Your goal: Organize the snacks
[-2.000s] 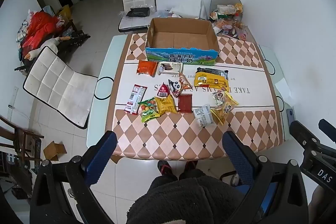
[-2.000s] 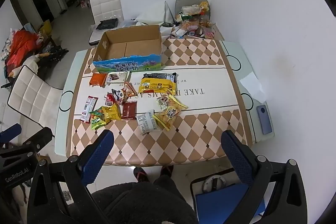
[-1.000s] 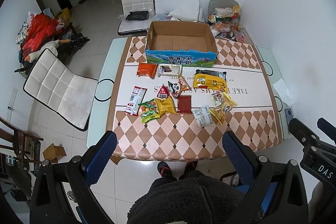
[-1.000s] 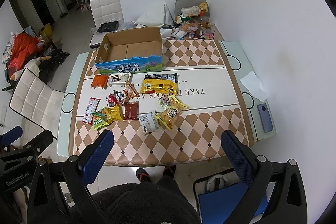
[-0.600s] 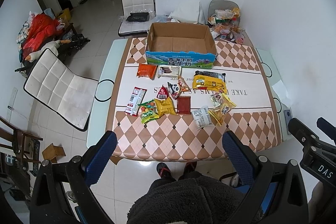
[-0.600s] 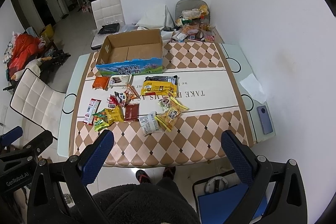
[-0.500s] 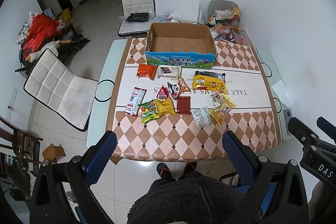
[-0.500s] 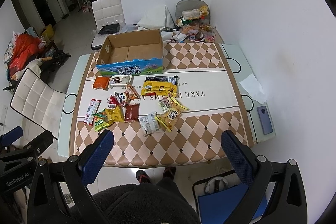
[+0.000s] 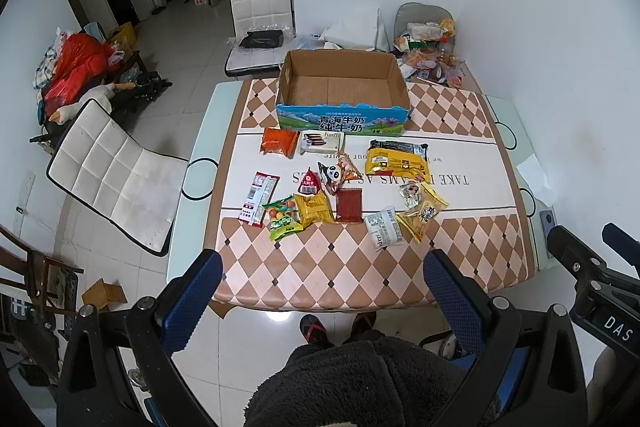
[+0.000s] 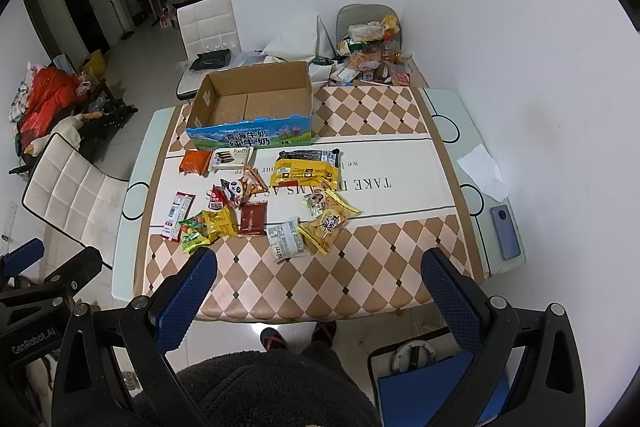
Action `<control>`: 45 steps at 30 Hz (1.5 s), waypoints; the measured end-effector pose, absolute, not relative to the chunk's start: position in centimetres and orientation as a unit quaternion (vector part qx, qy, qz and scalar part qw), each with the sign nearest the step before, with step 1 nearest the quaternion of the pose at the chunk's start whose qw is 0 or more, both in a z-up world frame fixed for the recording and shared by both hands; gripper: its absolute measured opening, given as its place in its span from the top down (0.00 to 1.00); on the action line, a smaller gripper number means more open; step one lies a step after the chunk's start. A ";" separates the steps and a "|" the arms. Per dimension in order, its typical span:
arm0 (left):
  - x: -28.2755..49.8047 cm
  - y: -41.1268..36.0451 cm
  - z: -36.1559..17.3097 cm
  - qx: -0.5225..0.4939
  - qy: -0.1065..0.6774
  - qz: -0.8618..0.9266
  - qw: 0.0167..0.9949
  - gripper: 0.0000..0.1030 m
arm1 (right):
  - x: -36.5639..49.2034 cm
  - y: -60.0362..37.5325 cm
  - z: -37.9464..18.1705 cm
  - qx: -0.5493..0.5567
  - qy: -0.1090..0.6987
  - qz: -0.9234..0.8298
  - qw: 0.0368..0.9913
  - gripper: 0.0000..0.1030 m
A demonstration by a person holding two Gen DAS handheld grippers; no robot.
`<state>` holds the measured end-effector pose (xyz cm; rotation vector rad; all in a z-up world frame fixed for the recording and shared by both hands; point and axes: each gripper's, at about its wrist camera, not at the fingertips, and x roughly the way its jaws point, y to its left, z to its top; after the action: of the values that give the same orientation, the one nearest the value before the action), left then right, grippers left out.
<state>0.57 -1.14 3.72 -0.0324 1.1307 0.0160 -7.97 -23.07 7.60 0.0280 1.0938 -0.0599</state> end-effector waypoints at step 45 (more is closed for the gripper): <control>3.6 -0.7 0.5 -0.021 0.522 0.014 0.853 0.00 | -7.1 -24.1 4.5 0.065 0.531 -0.024 0.845 0.00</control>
<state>3.61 -0.73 0.47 -0.0443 1.0982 0.0285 -7.10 -24.10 4.54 0.1369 1.1204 -0.0501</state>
